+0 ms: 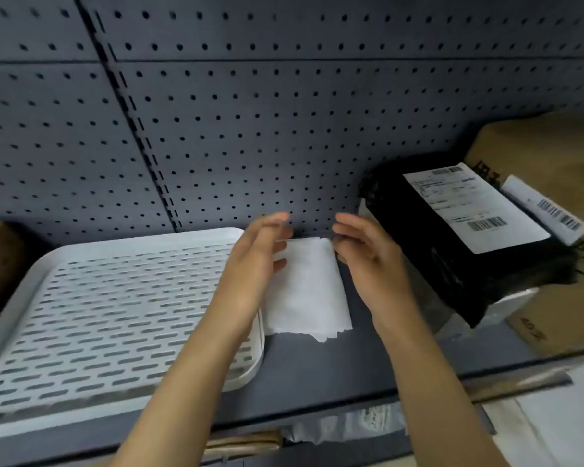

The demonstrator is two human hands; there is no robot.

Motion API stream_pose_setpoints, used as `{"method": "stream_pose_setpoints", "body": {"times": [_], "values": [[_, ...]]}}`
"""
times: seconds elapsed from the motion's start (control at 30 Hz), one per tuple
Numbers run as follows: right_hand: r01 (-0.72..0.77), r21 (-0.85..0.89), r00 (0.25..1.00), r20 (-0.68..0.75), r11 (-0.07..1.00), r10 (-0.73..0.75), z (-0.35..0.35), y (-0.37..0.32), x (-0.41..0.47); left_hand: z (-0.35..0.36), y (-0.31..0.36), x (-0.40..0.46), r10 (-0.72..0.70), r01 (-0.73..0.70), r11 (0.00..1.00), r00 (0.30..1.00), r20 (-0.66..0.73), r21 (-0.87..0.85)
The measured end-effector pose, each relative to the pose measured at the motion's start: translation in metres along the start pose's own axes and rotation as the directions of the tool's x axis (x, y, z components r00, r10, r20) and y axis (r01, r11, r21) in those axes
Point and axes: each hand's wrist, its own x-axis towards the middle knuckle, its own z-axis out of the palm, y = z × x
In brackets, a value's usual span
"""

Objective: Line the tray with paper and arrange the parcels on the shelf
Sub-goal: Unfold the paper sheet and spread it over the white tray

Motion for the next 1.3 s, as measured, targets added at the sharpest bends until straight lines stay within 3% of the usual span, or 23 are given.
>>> {"method": "stream_pose_setpoints", "body": {"times": [0.2,0.3,0.47,0.8,0.97,1.13,1.3], "values": [[-0.156,-0.242,0.983,0.055,0.958,0.174,-0.006,0.028,0.003,0.022,-0.013,0.003,-0.185,0.1,0.928,0.96,0.211,0.359],[-0.221,-0.313,0.965,0.066,0.924,0.253,-0.003,0.036,0.002,0.025,-0.011,0.001,-0.279,0.131,0.858,0.931,0.237,0.496],[-0.192,-0.2,0.979,0.031,0.961,0.202,0.002,0.039,0.003,0.023,-0.016,0.007,-0.319,0.137,0.834,0.91,0.266,0.534],[-0.021,-0.211,0.999,-0.033,0.977,0.014,0.028,0.021,0.006,0.003,-0.031,0.016,-0.214,0.111,0.941,0.926,0.31,0.319],[0.034,-0.159,0.998,-0.049,0.987,-0.042,0.037,-0.008,0.003,-0.014,-0.025,0.02,-0.149,0.112,0.978,0.966,0.212,0.178],[0.081,0.012,0.996,0.02,0.997,-0.082,0.053,-0.051,-0.008,-0.038,-0.012,0.01,-0.034,0.034,0.999,0.999,-0.013,0.0],[0.066,0.217,0.983,0.155,0.974,-0.101,0.075,-0.093,-0.017,-0.068,0.0,0.001,-0.131,0.125,0.973,0.991,-0.018,-0.195]]}}
